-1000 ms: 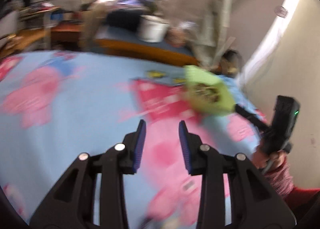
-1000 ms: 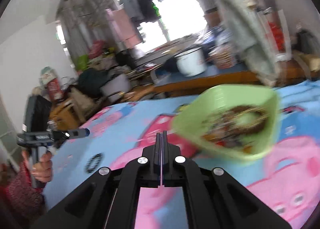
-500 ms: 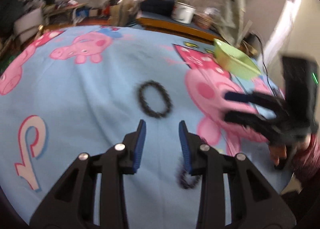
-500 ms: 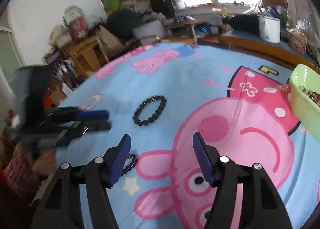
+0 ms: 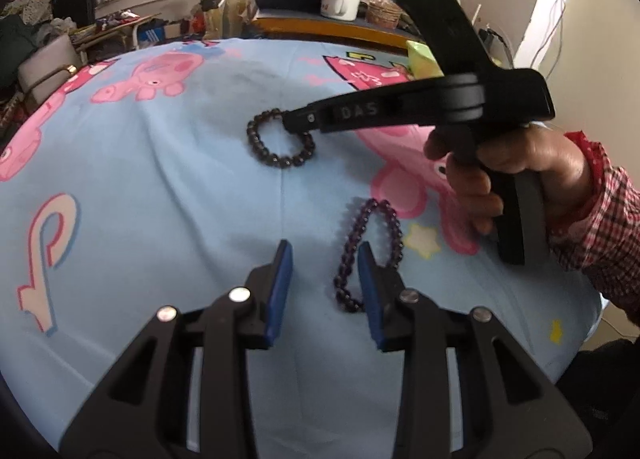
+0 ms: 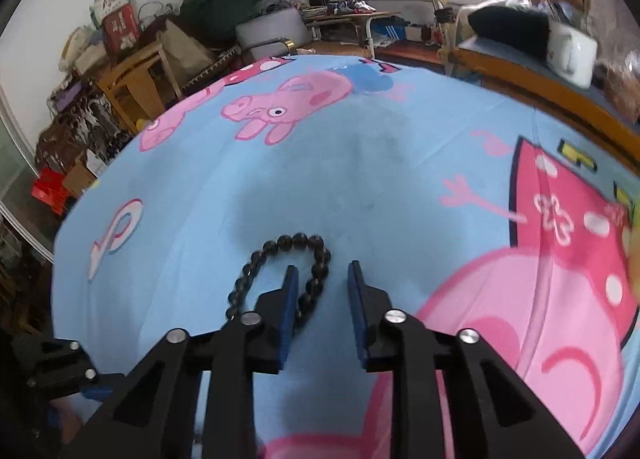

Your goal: Organize jewelry

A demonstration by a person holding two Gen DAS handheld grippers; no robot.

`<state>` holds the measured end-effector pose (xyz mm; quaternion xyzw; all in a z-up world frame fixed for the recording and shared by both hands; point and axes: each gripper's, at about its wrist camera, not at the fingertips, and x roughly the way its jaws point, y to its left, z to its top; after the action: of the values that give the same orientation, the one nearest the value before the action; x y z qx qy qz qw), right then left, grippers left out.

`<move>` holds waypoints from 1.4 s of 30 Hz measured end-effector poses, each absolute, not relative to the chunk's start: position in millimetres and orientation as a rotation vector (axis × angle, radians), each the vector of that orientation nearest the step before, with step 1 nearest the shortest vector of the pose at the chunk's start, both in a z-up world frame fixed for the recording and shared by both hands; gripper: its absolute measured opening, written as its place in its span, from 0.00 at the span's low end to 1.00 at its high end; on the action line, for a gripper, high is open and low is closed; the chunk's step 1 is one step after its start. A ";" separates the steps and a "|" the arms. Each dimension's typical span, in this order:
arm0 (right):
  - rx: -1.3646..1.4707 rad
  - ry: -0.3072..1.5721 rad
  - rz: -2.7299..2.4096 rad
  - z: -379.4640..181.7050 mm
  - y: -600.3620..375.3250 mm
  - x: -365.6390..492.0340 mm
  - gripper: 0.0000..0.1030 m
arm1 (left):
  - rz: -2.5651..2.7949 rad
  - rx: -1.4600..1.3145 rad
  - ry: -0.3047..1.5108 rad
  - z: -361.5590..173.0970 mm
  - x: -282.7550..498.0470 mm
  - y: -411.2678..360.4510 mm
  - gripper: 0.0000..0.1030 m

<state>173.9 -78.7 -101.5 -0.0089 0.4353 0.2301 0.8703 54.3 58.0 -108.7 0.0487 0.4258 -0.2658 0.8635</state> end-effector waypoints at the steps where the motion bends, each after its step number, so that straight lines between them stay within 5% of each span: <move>1: -0.034 0.912 0.482 -101.8 -76.7 174.0 0.00 | -0.549 0.107 0.900 -110.8 55.3 56.7 0.31; 4: -0.065 0.910 0.482 -101.5 -76.8 168.3 0.00 | -0.515 0.152 0.884 -111.5 53.8 51.8 0.13; 8: -0.046 0.913 0.482 -102.1 -94.4 155.8 0.00 | -0.519 0.168 0.882 -112.0 54.3 48.6 0.07; 18: 0.063 0.871 0.365 -103.9 -173.2 111.9 0.00 | -0.626 0.141 0.917 -110.1 63.2 22.5 0.07; 34: 0.351 0.776 0.204 -96.5 -301.8 33.5 0.00 | -0.938 0.248 0.938 -111.2 86.5 -151.4 0.07; 39: 0.350 0.775 0.250 -93.5 -302.1 15.5 0.00 | -0.973 0.090 0.971 -85.7 103.4 -124.0 0.08; 42: 0.313 0.782 0.308 -92.7 -289.2 15.9 0.00 | -0.929 0.027 0.938 -69.6 103.5 -87.6 0.19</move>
<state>15.9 -289.2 -92.7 0.1513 0.3780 0.1488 0.9012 103.5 -87.6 -69.6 0.0126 0.4358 -0.4314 0.7898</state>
